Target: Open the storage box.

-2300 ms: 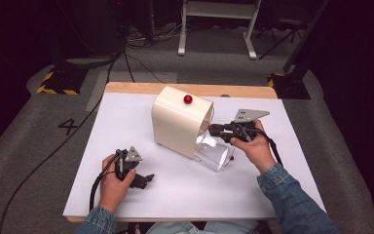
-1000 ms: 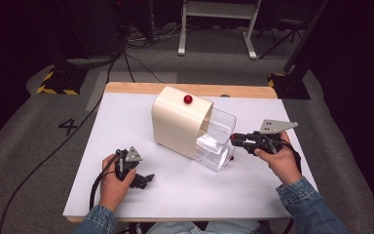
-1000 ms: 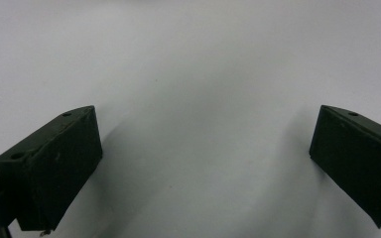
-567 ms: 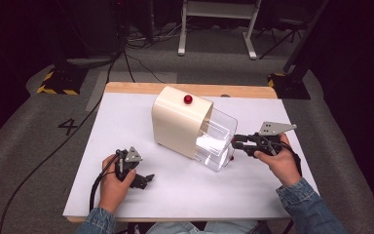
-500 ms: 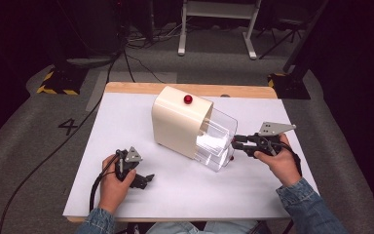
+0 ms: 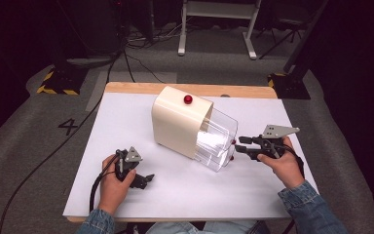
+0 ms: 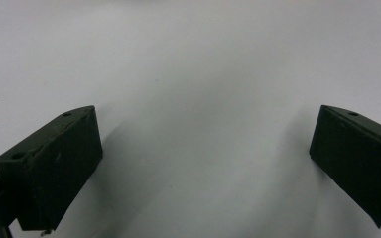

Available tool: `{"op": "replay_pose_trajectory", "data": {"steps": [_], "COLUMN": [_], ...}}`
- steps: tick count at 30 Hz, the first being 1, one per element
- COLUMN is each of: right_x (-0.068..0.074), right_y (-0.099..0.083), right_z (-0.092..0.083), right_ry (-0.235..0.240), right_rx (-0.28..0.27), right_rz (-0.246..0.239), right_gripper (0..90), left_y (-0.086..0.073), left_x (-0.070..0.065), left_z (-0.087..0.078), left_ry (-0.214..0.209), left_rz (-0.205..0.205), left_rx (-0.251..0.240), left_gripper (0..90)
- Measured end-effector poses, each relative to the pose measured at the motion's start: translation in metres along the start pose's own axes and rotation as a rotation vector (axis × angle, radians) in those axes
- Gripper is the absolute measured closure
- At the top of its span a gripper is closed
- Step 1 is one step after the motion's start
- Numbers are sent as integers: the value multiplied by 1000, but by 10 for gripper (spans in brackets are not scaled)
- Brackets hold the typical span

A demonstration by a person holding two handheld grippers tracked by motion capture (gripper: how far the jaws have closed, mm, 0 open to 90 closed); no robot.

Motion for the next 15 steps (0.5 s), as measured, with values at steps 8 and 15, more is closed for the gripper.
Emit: {"op": "replay_pose_trajectory", "data": {"steps": [8, 15], "right_x": [-8, -16], "right_y": [-2, -11], "right_z": [-18, -37], "right_ry": [-24, -54], "right_rx": [-15, -37], "right_rz": [22, 106], "right_gripper": [524, 394], "left_y": [0, 0], "left_x": [0, 0], "left_z": [0, 0], "left_ry": [0, -1], "left_rz": [-2, -3], "left_rx": [-1, -1], "left_gripper": [0, 0]}}
Point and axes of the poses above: each handheld gripper's, and its own axes: z roughly forward along the jaws, y roughly out of its top, x roughly to its left, the point moved 7 cm from there along z, roughly forward along the jaws, and after that the axes turned 9 degrees about -y, right-handed, at the moved point
